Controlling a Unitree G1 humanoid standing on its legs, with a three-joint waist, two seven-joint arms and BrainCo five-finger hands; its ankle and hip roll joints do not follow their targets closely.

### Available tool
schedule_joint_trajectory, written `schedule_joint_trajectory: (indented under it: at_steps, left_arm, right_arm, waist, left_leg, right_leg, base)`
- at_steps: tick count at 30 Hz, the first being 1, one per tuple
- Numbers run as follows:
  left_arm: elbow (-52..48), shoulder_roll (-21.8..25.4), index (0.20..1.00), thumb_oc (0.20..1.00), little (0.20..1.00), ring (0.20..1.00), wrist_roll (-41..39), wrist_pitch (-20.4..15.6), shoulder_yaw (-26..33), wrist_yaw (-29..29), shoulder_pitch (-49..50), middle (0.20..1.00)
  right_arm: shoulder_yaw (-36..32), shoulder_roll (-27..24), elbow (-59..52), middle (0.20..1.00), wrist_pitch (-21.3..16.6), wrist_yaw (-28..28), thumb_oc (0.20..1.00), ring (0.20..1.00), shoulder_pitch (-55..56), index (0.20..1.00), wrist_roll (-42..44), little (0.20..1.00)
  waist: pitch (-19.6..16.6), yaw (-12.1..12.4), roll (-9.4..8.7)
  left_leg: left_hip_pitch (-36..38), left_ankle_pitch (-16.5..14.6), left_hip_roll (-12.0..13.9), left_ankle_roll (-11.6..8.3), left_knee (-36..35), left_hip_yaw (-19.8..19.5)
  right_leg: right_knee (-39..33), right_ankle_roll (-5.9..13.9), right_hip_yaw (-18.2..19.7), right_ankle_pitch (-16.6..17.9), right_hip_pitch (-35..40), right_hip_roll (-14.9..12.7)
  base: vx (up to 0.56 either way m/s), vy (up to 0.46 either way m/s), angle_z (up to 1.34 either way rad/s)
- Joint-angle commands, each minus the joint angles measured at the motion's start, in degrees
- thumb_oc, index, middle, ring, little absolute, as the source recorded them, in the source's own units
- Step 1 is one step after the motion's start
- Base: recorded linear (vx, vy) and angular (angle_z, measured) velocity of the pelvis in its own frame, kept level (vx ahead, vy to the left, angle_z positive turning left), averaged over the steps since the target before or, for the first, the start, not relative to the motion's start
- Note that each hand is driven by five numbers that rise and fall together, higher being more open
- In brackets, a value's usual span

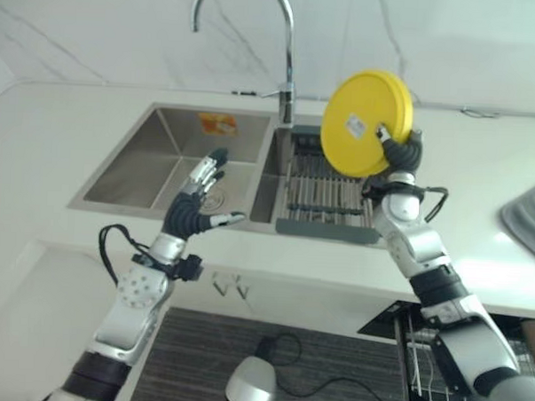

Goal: Place the dishes in the dishwasher.

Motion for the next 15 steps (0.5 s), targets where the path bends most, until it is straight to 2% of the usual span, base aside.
schedule_joint_trajectory:
  at_steps: [1, 3, 5, 7, 8, 12, 15]
  left_arm:
    - [0.10, 0.60, 1.000, 1.000, 1.000, 1.000, -0.46, -2.34, -2.34, 1.27, -4.37, 1.000]
    - [0.19, 0.41, 1.000, 1.000, 1.000, 1.000, -0.13, -2.08, -2.63, 1.44, -4.92, 1.000]
    - [0.02, -0.33, 1.000, 1.000, 1.000, 1.000, 0.92, -1.52, -2.65, 2.52, -5.10, 1.000]
    - [-0.05, -0.39, 1.000, 1.000, 1.000, 1.000, 1.06, -1.52, -2.60, 2.74, -4.98, 1.000]
    - [-0.08, -0.65, 1.000, 1.000, 1.000, 1.000, 1.32, -1.44, -2.10, 3.09, -4.77, 1.000]
    - [0.27, -1.28, 1.000, 1.000, 1.000, 1.000, 1.74, -1.66, -1.90, 3.48, -4.86, 1.000]
    - [0.51, -1.80, 1.000, 1.000, 1.000, 1.000, 2.32, -1.83, -2.07, 3.28, -4.99, 1.000]
  right_arm:
    - [-1.49, -2.01, -6.36, 0.200, -6.67, -0.24, 0.200, 0.200, -1.98, 0.200, -0.69, 0.200]
    - [-2.00, -1.86, -7.49, 0.200, -7.63, -0.19, 0.200, 0.200, -1.42, 0.200, 0.27, 0.200]
    - [-3.70, -1.39, -13.25, 0.200, -11.06, 0.68, 0.200, 0.200, 2.87, 0.200, 5.45, 0.200]
    - [-4.17, -1.37, -14.57, 0.200, -11.82, 1.12, 0.200, 0.200, 4.08, 0.200, 6.68, 0.200]
    - [-5.48, -1.53, -17.64, 0.200, -13.17, 2.22, 0.200, 0.200, 7.10, 0.200, 9.26, 0.200]
    - [-7.92, -1.65, -22.22, 0.200, -15.26, 4.43, 0.200, 0.200, 12.61, 0.200, 13.94, 0.200]
    - [-9.72, -1.80, -24.72, 0.200, -16.72, 8.34, 0.200, 0.200, 17.38, 0.200, 19.31, 0.200]
  waist:
    - [-3.51, -0.64, -0.49]
    - [-3.75, -1.51, -0.66]
    - [-4.50, -4.74, -1.16]
    - [-4.65, -5.41, -1.26]
    - [-4.81, -6.87, -1.39]
    - [-5.32, -9.75, -1.68]
    - [-5.50, -11.84, -1.84]
  left_leg:
    - [1.68, -4.60, -1.26, 4.22, -0.10, 2.08]
    - [2.18, -4.95, -1.06, 4.28, -0.10, 3.31]
    - [3.28, -5.61, -0.66, 4.55, -0.10, 6.20]
    - [3.53, -5.81, -0.58, 4.58, -0.10, 6.67]
    - [4.19, -6.40, -0.39, 4.54, -0.10, 7.63]
    - [4.81, -6.60, 0.01, 4.44, -0.10, 9.05]
    - [5.63, -6.90, 0.38, 4.28, -0.10, 10.16]
  right_leg:
    - [2.25, -0.56, 1.88, -1.47, -0.14, -0.94]
    - [2.14, -0.39, 2.12, -1.18, -0.29, -1.16]
    - [1.33, -0.08, 4.20, 0.13, -1.50, -1.32]
    - [1.25, -0.04, 4.75, 0.26, -1.75, -1.28]
    - [1.04, 0.11, 5.94, 0.26, -1.99, -1.15]
    - [0.68, 0.08, 8.44, 0.69, -3.09, -0.76]
    - [0.53, 0.09, 10.26, 0.87, -3.64, -0.35]
  base:
    - [-0.04, -0.020, -0.18]
    - [-0.07, -0.048, -0.46]
    - [-0.11, -0.100, -0.29]
    - [-0.04, -0.058, -0.45]
    - [-0.04, -0.058, -0.36]
    - [-0.04, -0.083, -0.37]
    - [-0.03, -0.095, -0.40]
